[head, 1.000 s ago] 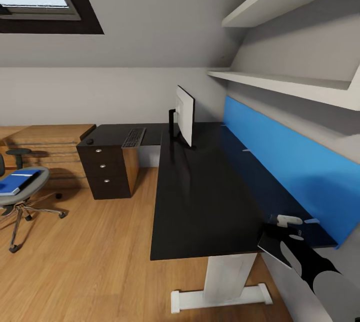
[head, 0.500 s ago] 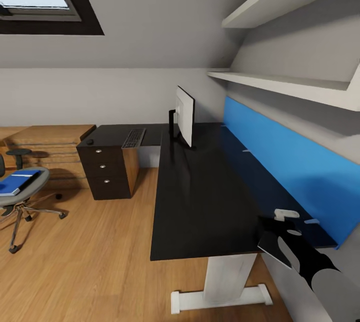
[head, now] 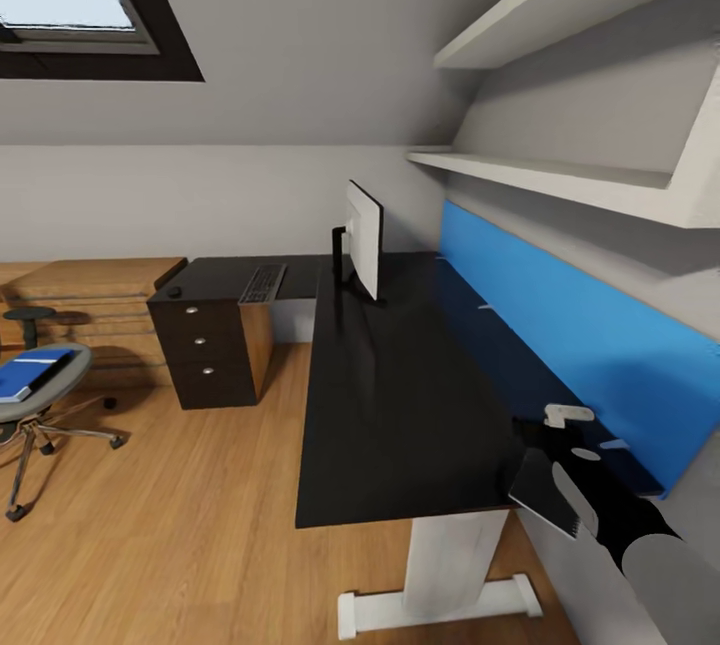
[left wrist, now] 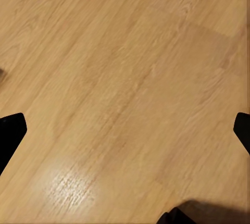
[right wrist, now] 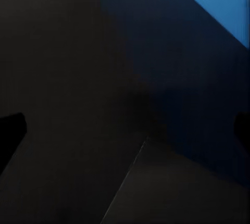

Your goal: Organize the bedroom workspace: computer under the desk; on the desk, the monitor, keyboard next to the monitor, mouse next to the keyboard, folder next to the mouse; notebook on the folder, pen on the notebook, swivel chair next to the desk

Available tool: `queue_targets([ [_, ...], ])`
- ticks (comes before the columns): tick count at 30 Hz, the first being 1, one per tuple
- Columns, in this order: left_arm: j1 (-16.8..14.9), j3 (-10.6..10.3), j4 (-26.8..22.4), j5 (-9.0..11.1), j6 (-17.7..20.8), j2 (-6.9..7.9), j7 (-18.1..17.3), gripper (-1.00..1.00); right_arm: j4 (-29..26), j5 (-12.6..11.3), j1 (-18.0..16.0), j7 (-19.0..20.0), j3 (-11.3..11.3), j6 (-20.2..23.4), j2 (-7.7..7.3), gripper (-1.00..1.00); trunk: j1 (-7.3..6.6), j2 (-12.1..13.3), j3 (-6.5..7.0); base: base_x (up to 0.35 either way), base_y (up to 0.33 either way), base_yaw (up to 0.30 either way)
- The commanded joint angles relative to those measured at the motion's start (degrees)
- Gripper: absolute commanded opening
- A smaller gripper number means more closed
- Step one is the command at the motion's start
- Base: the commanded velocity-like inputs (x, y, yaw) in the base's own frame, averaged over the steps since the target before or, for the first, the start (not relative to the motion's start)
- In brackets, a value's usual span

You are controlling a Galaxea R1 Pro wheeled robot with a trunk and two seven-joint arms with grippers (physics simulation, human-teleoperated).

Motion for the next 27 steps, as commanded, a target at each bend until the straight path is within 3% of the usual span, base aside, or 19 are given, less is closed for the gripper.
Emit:
queue_targets([
  [1, 0.0, -0.5, -0.2, 0.2, -0.1, 0.04, 0.5, 1.00, -0.3, -0.5, 0.0, -0.5, 0.5, 0.3, -0.10, 1.00, 0.00, 0.0, 0.04, 0.000, 0.000, -0.066],
  [10, 0.0, -0.6, -0.1, 0.2, -0.1, 0.03, 0.5, 1.00, -0.7, -0.6, 0.0, -0.5, 0.4, 0.4, -0.06, 1.00, 0.00, 0.0, 0.76, -0.031, 0.000, -0.063],
  [22, 0.0, -0.6, -0.1, 0.2, -0.1, 0.09, 0.5, 1.00, -0.7, -0.9, 0.0, -0.6, 0.5, 1.2, 0.34, 1.00, 0.00, 0.0, 0.91, -0.289, 0.000, -0.010],
  [27, 0.0, -0.6, -0.1, 0.2, -0.1, 0.06, 0.5, 1.00, -1.6, -1.1, 0.0, -0.6, 0.5, 1.2, 2.05, 1.00, 0.00, 0.0, 0.91, -0.324, 0.000, 0.000],
])
